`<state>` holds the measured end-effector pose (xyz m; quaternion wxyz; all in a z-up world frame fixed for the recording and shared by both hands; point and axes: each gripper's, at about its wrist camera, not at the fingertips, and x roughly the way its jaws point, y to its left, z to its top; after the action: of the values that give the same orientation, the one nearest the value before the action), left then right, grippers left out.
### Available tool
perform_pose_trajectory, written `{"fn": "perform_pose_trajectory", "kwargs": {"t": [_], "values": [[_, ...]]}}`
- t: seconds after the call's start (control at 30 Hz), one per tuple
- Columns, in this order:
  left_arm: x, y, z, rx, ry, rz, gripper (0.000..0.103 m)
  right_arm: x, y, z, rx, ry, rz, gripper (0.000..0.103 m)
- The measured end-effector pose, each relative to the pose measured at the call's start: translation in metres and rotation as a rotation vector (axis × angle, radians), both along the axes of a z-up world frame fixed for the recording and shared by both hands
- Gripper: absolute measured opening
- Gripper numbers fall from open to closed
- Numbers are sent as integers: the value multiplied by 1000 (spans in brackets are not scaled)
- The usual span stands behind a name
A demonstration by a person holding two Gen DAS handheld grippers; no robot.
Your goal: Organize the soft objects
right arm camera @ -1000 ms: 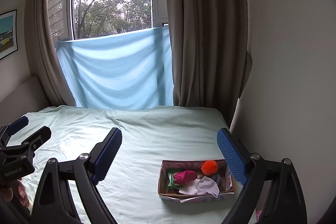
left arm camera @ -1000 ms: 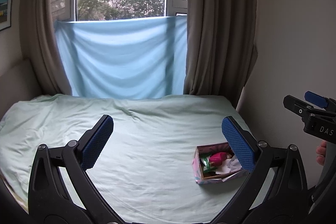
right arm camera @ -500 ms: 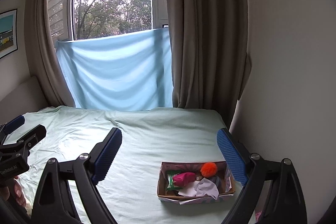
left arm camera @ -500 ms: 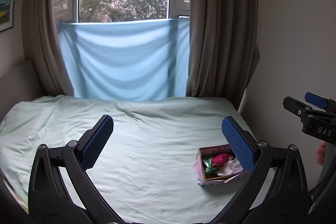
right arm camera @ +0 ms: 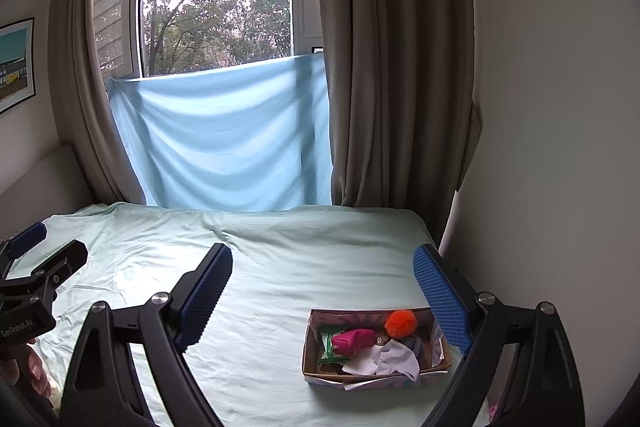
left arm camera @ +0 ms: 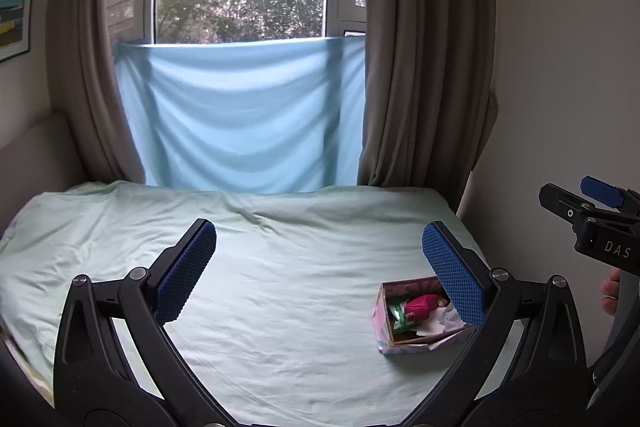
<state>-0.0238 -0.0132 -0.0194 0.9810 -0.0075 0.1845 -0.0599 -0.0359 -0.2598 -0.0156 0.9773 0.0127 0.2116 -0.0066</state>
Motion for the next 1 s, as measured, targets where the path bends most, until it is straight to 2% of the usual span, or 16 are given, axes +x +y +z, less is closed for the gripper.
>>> {"fn": "perform_pose_trajectory", "kwargs": {"t": [0.8,1.0], "values": [[-5,-5,0,5,-28,15,103,6,-5,2,5,-1,2,90],[-5,0,-3,-2,-29,61,103,12,-5,3,3,1,9,90]]}}
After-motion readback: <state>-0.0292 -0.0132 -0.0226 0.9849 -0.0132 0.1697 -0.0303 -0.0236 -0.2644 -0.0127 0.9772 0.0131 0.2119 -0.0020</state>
